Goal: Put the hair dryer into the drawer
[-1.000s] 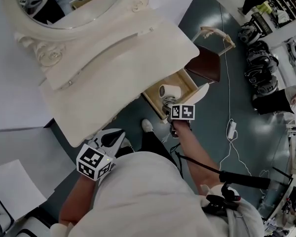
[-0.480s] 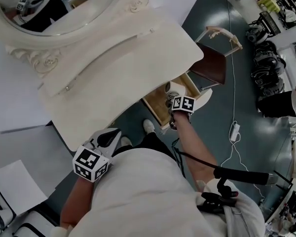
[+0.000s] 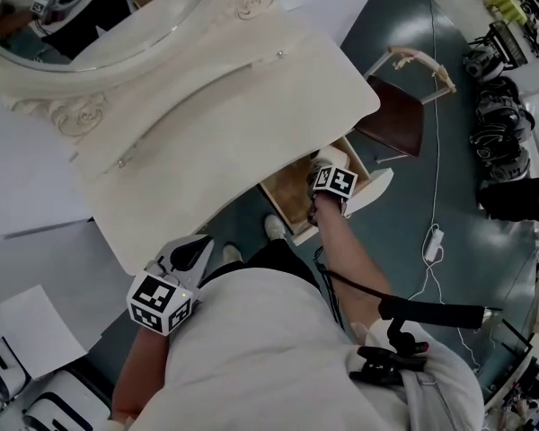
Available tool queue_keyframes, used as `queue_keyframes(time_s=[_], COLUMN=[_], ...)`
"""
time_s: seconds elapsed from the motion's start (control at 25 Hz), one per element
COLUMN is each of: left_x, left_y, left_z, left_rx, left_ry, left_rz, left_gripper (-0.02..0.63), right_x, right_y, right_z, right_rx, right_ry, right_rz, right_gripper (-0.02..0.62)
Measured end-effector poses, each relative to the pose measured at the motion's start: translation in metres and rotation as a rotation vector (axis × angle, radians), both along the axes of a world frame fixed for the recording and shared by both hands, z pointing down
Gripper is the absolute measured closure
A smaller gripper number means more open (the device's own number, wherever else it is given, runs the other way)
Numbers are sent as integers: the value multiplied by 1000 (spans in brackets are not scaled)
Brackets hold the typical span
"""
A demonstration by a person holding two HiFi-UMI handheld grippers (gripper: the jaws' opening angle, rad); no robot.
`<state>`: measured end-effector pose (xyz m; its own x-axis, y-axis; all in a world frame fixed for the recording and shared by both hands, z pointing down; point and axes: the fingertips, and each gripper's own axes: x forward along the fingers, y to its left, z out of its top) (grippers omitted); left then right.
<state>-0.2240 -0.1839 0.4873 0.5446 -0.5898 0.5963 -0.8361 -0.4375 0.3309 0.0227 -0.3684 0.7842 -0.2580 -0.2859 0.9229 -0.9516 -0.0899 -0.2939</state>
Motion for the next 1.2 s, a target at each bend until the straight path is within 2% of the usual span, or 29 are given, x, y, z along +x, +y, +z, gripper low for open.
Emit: queue_keyframes(time_s=[0.64,1.2], left_x=[8,19], left_y=[-19,-26], left_z=[8,7], left_rx=[-75,-79], left_ry=[-52,-57], left_rz=[-85,-117], left_gripper=[604,604], right_x=[-8,-13], right_y=[-33,-37], right_z=[31,39], right_rx=[79,35], right_ry=[138,12], right_rz=[-141,-104], right_gripper=[383,364])
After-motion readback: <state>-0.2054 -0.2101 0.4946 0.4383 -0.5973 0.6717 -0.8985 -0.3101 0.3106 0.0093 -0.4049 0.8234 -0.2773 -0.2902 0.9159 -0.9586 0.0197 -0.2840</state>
